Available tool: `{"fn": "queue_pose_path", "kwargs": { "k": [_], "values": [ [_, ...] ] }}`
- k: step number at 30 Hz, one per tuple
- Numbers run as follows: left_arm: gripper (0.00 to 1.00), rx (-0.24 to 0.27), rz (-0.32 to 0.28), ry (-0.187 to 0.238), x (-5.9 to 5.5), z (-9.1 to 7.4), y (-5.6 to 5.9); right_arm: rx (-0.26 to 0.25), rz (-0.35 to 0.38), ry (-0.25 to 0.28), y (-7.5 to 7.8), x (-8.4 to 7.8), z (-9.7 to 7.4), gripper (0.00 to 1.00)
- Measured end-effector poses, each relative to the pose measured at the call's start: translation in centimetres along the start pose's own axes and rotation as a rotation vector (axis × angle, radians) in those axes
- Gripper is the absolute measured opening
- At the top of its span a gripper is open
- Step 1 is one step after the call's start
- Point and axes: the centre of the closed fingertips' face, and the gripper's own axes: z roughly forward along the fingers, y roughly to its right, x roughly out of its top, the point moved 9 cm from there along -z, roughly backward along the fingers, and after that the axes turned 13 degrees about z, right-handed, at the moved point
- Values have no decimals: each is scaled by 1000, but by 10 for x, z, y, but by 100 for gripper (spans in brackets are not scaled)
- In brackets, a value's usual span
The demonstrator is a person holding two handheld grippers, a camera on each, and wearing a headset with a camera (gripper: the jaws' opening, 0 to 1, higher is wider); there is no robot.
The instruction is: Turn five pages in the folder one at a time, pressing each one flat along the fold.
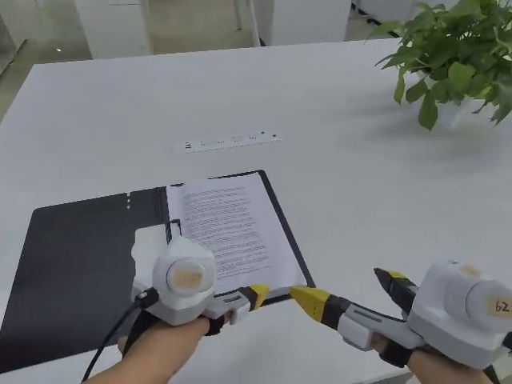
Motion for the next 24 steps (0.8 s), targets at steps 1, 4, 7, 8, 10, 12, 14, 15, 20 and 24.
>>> {"fn": "queue_pose_path", "kwargs": {
  "k": [1, 4, 7, 8, 10, 12, 14, 15, 20, 24],
  "values": [
    [84, 8, 7, 3, 0, 6, 1, 0, 2, 3, 0, 0, 0, 96],
    [82, 20, 9, 7, 1, 18, 5, -3, 7, 2, 1, -1, 1, 95],
    [81, 31, 0, 15, 3, 28, 8, -2, 6, 12, 1, 1, 1, 95],
    [80, 33, -8, 19, 4, 33, 10, -4, 12, 14, 2, 1, 2, 95],
    [79, 36, -14, 15, 4, 38, 13, -5, 12, 21, 3, 2, 2, 95],
    [79, 33, -15, 7, 3, 44, 17, -4, 16, 18, 4, 2, 2, 95],
    [79, 35, -15, 4, 3, 50, 20, -8, 15, 18, 5, 2, 2, 95],
    [78, 33, -15, 1, 3, 51, 22, -8, 16, 19, 5, 2, 2, 95],
    [68, 44, 30, -52, -5, 59, 27, -14, 29, 18, 8, 1, 2, 95],
    [60, 47, 38, -45, -6, 61, 31, -15, 27, 12, 8, 0, 2, 94]
  ]
}}
